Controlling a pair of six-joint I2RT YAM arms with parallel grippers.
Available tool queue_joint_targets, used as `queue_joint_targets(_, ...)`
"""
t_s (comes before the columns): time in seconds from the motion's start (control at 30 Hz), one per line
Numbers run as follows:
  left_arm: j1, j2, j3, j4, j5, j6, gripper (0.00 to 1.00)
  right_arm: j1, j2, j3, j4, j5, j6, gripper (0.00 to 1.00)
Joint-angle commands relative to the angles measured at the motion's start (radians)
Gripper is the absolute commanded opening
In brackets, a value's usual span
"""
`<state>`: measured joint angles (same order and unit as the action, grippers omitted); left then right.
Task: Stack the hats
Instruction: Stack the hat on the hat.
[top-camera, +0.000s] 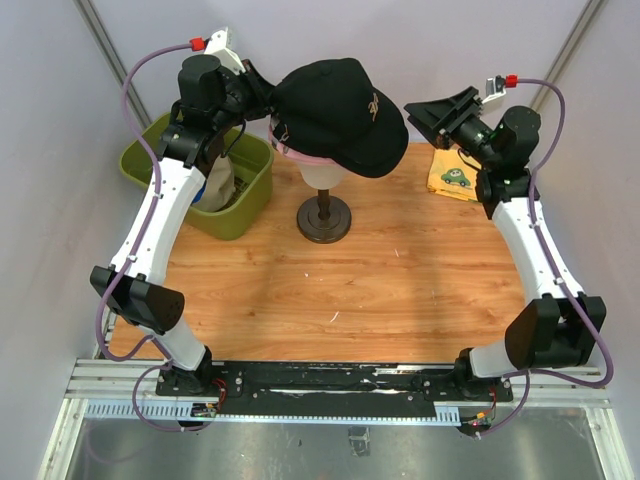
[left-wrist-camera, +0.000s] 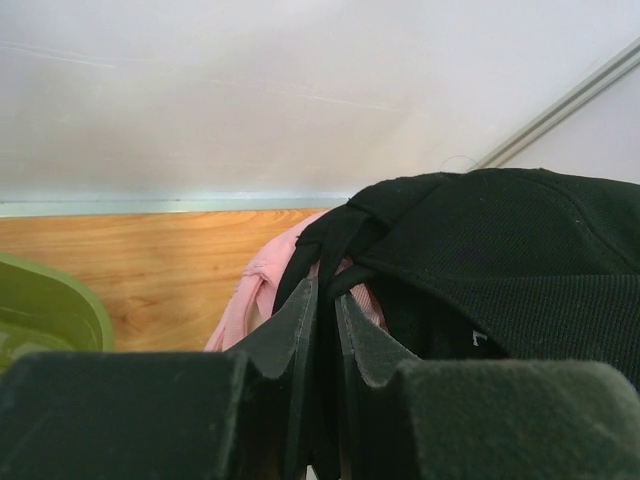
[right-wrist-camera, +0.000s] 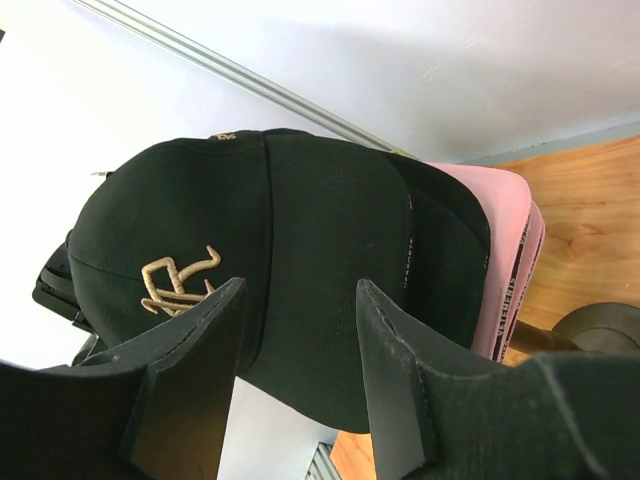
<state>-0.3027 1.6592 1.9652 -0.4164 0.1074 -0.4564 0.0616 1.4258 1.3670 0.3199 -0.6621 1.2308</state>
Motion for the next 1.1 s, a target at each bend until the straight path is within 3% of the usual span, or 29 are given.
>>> queue_joint_targets(0.0,0.007,0.011,-0.035,-0.121,-0.044,0.019,0.15,-0.014,-0.014,-0.012,0.064,-0.019,-0.003,0.49)
queue_joint_targets(0.4,0.007,0.014,-0.048,-0.117,-0.043,0.008,0.16,-0.03,-0.012,-0.071,0.069,-0.025,-0.033,0.5)
queue_joint_targets(1.07,0.006,0.04,-0.027,-0.128,-0.028,-0.003,0.16,0.022,0.11,-0.06,0.231,-0.118,0.09,0.5)
